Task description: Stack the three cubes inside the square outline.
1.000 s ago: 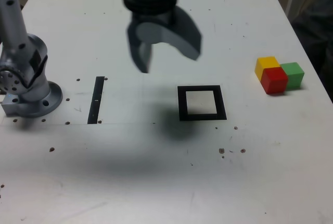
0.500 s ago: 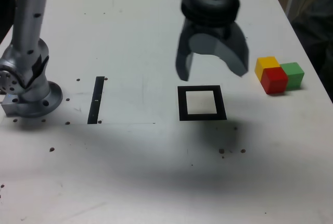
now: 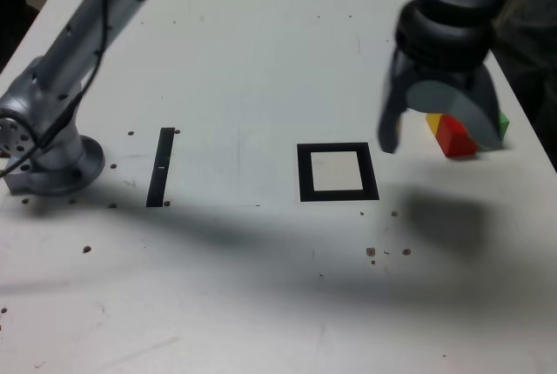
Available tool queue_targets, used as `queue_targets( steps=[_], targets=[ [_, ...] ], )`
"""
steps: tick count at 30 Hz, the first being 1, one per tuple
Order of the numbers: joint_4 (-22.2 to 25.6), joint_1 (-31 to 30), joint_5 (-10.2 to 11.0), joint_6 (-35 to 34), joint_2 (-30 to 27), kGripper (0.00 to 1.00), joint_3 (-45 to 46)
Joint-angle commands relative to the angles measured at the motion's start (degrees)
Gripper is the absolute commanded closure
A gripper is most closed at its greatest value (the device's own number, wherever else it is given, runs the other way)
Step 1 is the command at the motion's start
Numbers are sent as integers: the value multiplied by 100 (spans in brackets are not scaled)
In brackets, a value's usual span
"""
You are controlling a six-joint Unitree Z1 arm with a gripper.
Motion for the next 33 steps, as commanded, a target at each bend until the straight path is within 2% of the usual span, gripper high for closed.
queue_targets(
  steps=[1,6,12,26,33],
  targets=[
    [94,55,37,65,165,3,-364],
    [139,195,151,230,558,3,-792],
    [144,333,253,371,768,3,-813],
    [144,472,340,572,1050,7,-820],
    [144,469,300,633,1107,7,-851]
  ],
)
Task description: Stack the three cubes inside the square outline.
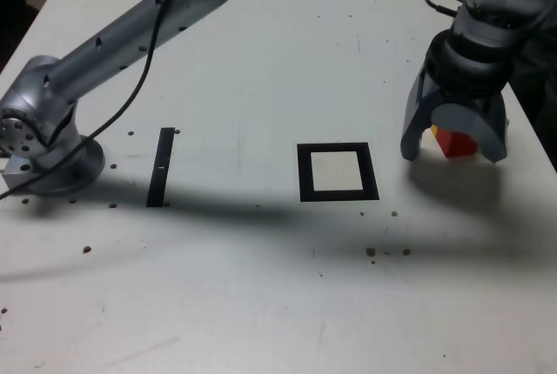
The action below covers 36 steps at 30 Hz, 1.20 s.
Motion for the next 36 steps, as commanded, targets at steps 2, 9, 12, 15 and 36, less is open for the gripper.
queue_targets(
  steps=[2,9,12,15,36],
  targets=[
    [83,3,-33,33,55,7,-42],
    [83,-2,-166,114,230,8,-204],
    [83,2,-164,131,298,8,-264],
    [83,27,-122,154,314,9,-294],
    [83,229,101,334,408,10,-415]
  ],
)
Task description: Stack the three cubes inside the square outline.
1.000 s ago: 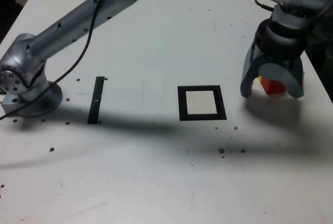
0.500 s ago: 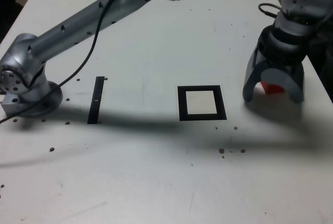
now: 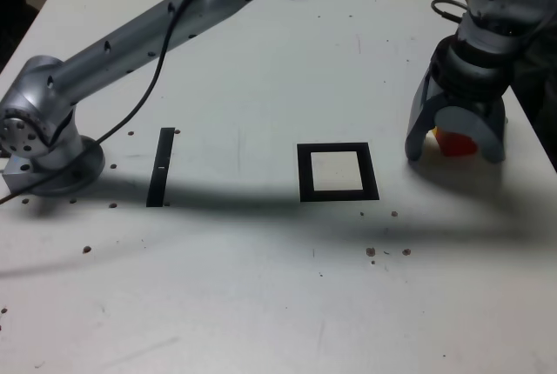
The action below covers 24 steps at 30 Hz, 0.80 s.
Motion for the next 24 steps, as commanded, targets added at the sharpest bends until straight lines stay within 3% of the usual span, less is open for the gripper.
queue_targets(
  steps=[1,10,18,24],
  targets=[
    [81,31,16,28,44,11,-56],
    [81,118,32,109,49,19,-76],
    [81,126,82,116,47,44,-83],
    [80,126,91,167,64,50,-123]
  ],
)
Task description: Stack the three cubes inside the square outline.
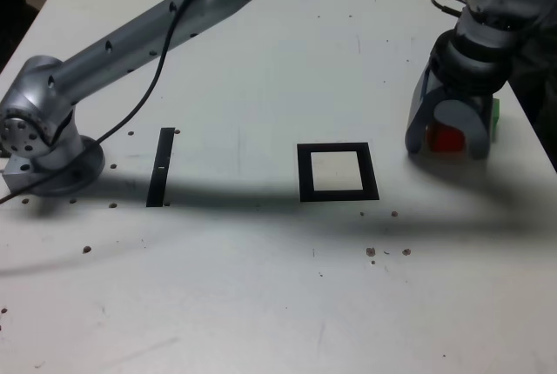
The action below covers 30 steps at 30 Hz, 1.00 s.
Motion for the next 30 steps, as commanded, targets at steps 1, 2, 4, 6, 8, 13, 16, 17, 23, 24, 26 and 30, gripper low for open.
queue_targets(
  steps=[1,2,4,6,8,13,16,17,23,24,26,30],
  targets=[
    [79,11,17,37,52,51,-64],
    [78,11,21,49,57,52,-81],
    [77,11,27,67,66,56,-110],
    [77,11,27,76,71,60,-129],
    [78,11,27,86,70,62,-135],
    [80,10,29,109,39,70,-151],
    [81,-6,60,149,9,73,-155],
    [81,-14,70,169,-3,74,-153],
    [81,-83,103,229,-131,74,-72],
    [81,-95,103,225,-158,74,-58],
    [82,-124,100,217,-226,74,-37],
    [85,-234,95,202,-520,74,95]
  ],
)
